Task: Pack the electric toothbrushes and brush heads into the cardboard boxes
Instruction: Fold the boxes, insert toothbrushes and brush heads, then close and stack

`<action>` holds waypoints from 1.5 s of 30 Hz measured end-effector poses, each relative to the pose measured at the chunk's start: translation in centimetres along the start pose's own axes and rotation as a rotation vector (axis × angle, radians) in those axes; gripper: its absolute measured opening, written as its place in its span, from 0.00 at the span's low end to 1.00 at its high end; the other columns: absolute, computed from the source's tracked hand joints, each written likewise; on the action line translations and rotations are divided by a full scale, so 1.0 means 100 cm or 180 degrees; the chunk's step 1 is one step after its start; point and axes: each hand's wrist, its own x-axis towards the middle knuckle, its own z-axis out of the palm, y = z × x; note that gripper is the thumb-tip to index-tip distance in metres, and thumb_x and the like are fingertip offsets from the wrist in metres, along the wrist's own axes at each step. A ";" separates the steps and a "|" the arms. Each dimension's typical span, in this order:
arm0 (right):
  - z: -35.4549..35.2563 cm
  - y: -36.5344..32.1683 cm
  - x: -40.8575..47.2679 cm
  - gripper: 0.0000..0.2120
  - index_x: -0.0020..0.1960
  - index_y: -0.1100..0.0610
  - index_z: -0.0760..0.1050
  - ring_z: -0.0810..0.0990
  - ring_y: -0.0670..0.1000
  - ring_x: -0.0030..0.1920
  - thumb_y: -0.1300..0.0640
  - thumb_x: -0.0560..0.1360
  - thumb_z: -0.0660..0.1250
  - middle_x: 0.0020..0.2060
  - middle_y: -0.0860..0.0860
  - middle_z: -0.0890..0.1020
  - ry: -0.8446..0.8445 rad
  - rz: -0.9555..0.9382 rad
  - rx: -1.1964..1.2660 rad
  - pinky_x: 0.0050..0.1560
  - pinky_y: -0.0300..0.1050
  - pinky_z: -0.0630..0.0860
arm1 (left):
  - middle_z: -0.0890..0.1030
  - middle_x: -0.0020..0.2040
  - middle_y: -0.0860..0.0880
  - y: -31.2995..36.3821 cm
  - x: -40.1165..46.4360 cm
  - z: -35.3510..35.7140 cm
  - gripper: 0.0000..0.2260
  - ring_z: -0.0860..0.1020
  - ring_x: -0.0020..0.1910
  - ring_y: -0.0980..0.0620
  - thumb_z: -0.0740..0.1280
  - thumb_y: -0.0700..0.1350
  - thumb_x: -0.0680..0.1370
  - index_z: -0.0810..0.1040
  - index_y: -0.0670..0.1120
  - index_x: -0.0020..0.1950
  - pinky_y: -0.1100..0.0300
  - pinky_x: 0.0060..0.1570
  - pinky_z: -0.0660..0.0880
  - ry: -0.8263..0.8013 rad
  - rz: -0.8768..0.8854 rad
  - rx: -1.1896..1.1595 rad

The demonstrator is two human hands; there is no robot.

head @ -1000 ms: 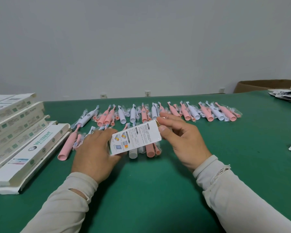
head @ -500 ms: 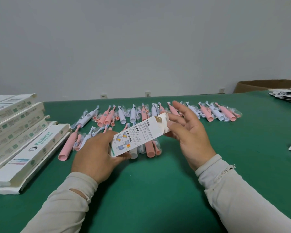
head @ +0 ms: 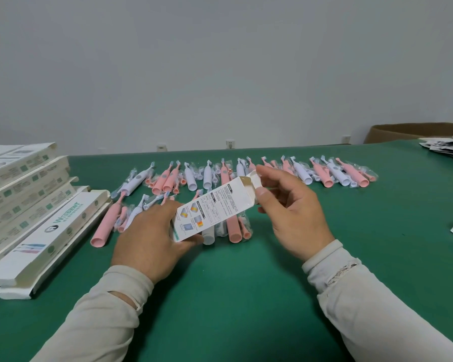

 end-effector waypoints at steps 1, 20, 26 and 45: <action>0.000 -0.001 0.000 0.18 0.61 0.42 0.78 0.81 0.49 0.54 0.64 0.79 0.67 0.54 0.44 0.83 -0.0054 -0.0027 -0.0078 0.57 0.61 0.79 | 0.78 0.49 0.59 0.000 0.000 0.000 0.23 0.75 0.46 0.53 0.71 0.69 0.67 0.73 0.61 0.56 0.52 0.42 0.77 0.0000 0.0000 0.0009; -0.001 -0.008 -0.005 0.18 0.57 0.39 0.77 0.78 0.41 0.55 0.61 0.78 0.66 0.56 0.40 0.80 -0.0254 -0.0265 -0.0667 0.52 0.30 0.72 | 0.78 0.49 0.59 0.004 -0.001 -0.003 0.23 0.75 0.48 0.53 0.70 0.68 0.68 0.73 0.60 0.58 0.55 0.38 0.74 0.0092 0.0014 0.0145; 0.002 -0.012 -0.006 0.18 0.56 0.43 0.79 0.75 0.37 0.60 0.66 0.79 0.65 0.58 0.42 0.78 -0.0316 -0.0324 -0.0776 0.56 0.26 0.69 | 0.78 0.50 0.58 0.005 -0.001 -0.004 0.23 0.74 0.48 0.52 0.71 0.68 0.69 0.73 0.60 0.59 0.54 0.40 0.74 0.0086 -0.0018 0.0205; -0.002 -0.005 -0.004 0.24 0.64 0.42 0.72 0.77 0.36 0.63 0.67 0.76 0.66 0.60 0.36 0.81 -0.0384 -0.0189 -0.0509 0.55 0.30 0.73 | 0.79 0.50 0.57 0.005 0.000 -0.004 0.22 0.75 0.48 0.51 0.71 0.66 0.69 0.73 0.59 0.58 0.54 0.40 0.75 0.0130 -0.0019 0.0180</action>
